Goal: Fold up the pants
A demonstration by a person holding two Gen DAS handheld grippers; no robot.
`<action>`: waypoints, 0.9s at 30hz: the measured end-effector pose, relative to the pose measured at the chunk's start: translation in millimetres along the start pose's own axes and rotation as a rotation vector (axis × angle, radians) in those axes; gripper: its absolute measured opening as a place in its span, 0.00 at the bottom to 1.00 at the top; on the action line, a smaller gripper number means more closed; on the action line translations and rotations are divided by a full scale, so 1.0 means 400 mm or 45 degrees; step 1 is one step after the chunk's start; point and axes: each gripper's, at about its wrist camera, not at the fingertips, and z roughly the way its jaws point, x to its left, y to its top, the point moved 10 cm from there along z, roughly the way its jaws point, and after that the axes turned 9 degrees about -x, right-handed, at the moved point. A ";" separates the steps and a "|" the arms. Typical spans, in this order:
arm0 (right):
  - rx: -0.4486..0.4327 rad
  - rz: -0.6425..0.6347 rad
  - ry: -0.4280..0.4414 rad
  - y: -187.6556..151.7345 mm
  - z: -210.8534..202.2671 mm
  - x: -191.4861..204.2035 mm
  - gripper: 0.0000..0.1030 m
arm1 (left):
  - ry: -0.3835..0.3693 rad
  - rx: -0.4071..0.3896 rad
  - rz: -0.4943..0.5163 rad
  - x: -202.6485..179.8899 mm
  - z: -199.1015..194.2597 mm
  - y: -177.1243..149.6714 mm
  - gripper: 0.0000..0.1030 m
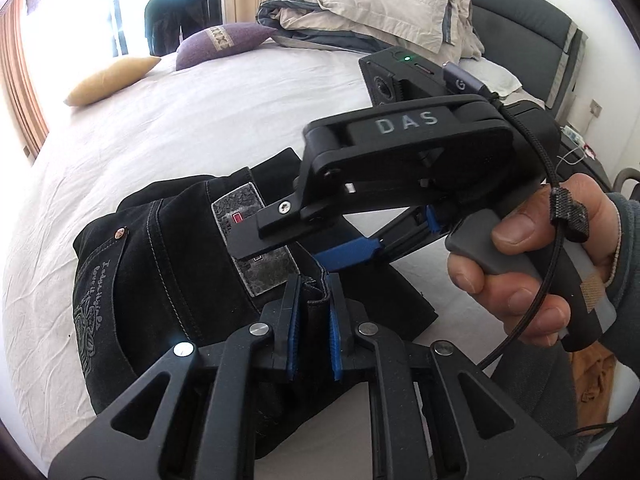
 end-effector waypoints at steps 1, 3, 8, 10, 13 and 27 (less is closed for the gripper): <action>0.001 -0.004 0.003 0.002 -0.002 -0.005 0.60 | -0.004 0.000 0.002 0.001 -0.008 -0.008 0.11; -0.001 -0.034 -0.046 0.006 0.003 -0.018 0.30 | -0.004 -0.003 0.002 0.000 -0.014 -0.014 0.10; -0.056 -0.193 -0.119 0.026 -0.019 0.029 0.18 | -0.010 -0.017 -0.003 0.033 -0.005 0.007 0.10; -0.098 -0.223 -0.110 0.044 -0.046 0.053 0.17 | -0.021 -0.045 0.007 0.020 -0.011 0.029 0.10; -0.134 -0.250 -0.104 0.069 -0.088 0.057 0.17 | -0.041 -0.082 0.012 0.003 -0.010 0.063 0.10; -0.296 -0.099 -0.114 0.028 -0.143 -0.077 0.16 | -0.141 0.000 0.074 -0.081 0.062 -0.024 0.10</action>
